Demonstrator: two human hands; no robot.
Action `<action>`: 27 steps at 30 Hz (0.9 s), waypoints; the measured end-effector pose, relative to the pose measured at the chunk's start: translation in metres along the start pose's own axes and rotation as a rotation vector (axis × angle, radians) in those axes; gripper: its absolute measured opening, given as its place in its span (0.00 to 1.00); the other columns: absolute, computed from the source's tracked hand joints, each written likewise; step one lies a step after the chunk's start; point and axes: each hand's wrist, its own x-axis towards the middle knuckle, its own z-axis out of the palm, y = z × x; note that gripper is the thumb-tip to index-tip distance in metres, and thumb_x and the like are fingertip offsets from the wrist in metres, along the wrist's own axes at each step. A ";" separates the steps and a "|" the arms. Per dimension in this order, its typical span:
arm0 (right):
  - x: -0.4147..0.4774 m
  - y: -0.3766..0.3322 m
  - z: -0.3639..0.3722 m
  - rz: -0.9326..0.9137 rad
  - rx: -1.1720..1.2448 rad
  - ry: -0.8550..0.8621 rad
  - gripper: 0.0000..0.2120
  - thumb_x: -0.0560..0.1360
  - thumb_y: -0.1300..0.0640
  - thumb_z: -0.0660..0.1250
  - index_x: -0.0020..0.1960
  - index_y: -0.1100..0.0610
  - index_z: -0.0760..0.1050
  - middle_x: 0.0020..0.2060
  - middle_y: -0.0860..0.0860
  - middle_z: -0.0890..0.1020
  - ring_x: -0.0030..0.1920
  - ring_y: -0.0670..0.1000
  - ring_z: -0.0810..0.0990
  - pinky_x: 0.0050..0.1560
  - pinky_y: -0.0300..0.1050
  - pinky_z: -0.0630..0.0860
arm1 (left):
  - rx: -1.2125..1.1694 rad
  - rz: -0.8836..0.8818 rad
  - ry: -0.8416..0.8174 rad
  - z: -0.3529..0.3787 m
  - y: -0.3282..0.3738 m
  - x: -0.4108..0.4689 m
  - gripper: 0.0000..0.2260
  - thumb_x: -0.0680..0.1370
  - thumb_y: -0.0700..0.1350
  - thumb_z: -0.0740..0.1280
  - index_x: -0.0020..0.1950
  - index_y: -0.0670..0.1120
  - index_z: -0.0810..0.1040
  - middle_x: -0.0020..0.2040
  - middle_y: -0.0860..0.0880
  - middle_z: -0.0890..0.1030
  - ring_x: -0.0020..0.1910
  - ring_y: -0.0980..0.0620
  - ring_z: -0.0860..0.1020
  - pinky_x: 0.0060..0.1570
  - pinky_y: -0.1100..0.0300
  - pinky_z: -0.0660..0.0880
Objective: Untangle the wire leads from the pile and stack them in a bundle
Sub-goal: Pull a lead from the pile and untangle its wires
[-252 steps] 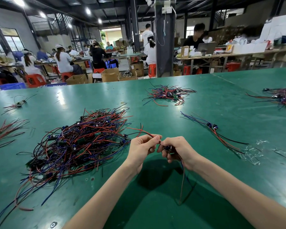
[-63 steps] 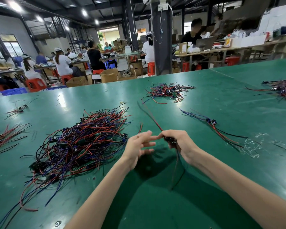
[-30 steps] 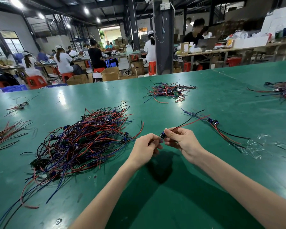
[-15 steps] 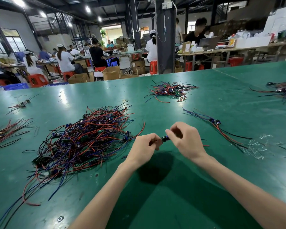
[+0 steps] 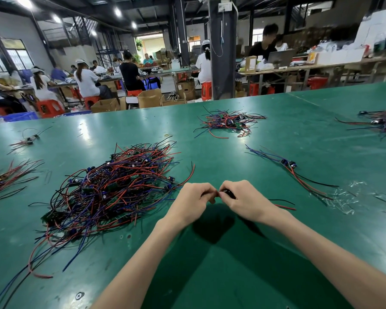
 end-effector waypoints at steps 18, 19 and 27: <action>0.002 -0.001 0.001 0.103 -0.018 -0.025 0.08 0.73 0.58 0.62 0.44 0.56 0.80 0.37 0.51 0.81 0.40 0.54 0.77 0.43 0.44 0.73 | 0.092 0.024 0.013 0.003 0.003 -0.003 0.06 0.76 0.36 0.66 0.48 0.41 0.83 0.43 0.47 0.85 0.44 0.49 0.81 0.49 0.59 0.75; 0.001 -0.001 0.001 0.103 -0.032 -0.041 0.08 0.74 0.58 0.62 0.45 0.56 0.80 0.38 0.52 0.82 0.41 0.54 0.77 0.44 0.44 0.73 | 0.104 0.025 0.000 0.003 0.001 -0.003 0.06 0.76 0.37 0.66 0.49 0.41 0.83 0.44 0.47 0.85 0.45 0.49 0.81 0.50 0.59 0.74; 0.003 -0.008 -0.012 0.221 0.247 0.154 0.08 0.72 0.63 0.65 0.35 0.57 0.78 0.24 0.49 0.76 0.27 0.46 0.73 0.31 0.38 0.68 | 0.147 0.098 0.546 -0.001 0.004 -0.001 0.03 0.75 0.44 0.70 0.47 0.46 0.79 0.41 0.55 0.80 0.42 0.55 0.76 0.47 0.62 0.69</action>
